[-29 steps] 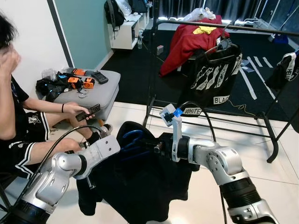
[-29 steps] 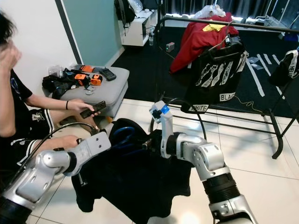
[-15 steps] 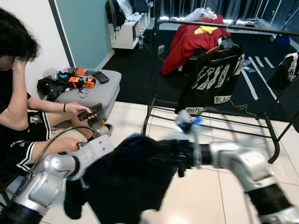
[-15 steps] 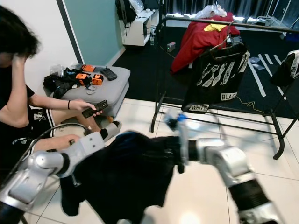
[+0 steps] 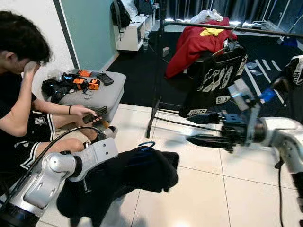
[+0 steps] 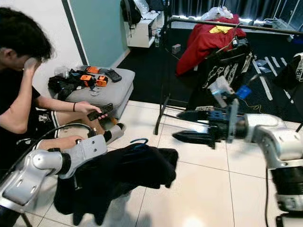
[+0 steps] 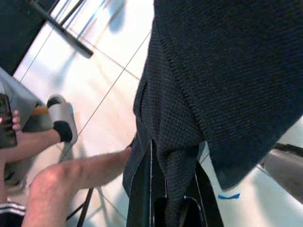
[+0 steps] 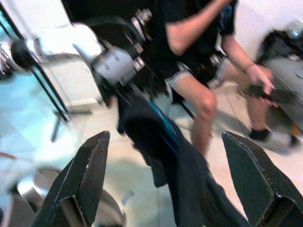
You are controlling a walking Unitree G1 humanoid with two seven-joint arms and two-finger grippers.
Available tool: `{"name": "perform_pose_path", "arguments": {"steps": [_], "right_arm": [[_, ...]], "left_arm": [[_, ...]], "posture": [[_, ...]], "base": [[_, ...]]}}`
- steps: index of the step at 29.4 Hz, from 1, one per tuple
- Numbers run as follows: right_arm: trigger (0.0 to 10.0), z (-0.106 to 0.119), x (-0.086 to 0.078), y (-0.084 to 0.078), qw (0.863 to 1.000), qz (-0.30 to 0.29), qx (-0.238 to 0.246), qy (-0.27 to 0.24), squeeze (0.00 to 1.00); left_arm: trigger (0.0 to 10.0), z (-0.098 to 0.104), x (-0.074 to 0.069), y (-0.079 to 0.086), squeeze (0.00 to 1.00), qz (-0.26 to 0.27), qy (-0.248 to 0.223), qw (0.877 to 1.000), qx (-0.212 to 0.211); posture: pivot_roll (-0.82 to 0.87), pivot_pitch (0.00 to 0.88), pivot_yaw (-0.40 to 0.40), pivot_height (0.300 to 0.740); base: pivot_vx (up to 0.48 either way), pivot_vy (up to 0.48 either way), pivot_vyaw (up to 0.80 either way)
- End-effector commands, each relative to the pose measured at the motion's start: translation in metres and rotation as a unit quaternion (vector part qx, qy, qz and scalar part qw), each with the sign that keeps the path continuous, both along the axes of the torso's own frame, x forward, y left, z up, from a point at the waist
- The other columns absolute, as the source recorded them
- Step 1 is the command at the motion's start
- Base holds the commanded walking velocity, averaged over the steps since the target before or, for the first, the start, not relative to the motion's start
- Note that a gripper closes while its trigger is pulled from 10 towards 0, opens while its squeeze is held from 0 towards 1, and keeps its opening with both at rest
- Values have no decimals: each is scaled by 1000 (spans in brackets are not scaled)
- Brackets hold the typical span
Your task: Hang hanger
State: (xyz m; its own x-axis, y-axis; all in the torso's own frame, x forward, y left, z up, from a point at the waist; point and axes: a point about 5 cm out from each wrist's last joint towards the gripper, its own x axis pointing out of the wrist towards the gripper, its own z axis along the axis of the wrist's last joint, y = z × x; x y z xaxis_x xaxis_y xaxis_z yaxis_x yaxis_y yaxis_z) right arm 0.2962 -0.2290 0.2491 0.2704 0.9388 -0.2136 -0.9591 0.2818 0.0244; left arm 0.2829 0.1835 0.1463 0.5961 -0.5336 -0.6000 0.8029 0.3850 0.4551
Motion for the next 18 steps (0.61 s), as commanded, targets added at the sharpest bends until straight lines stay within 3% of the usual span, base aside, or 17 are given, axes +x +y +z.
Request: {"name": "perform_pose_path", "arguments": {"steps": [1,3,8,13,18], "right_arm": [[10000,0,0,-4,1000,5,-19,-7,1000],[10000,-6,-2,-12,998,6,-56,0,0],[10000,-20,-10,-12,992,39,-114,29,0],[10000,-23,-8,-6,991,53,-118,31,0],[10000,-37,-9,16,987,100,-117,37,0]], "left_arm": [[10000,15,1,3,0,-13,-24,1000,-6],[10000,22,-2,1,0,-43,-34,998,-27],[10000,38,-8,-2,0,-95,-47,992,-69],[10000,38,-9,-6,0,-115,-47,991,-51],[10000,37,-12,-29,0,-152,-42,985,-71]], "posture": [[-64,51,12,740],[-66,53,12,740],[-69,54,15,740],[-68,55,16,740],[-66,52,15,740]], "base": [[0,0,0],[0,0,0],[0,0,0],[0,0,0],[0,0,0]]}}
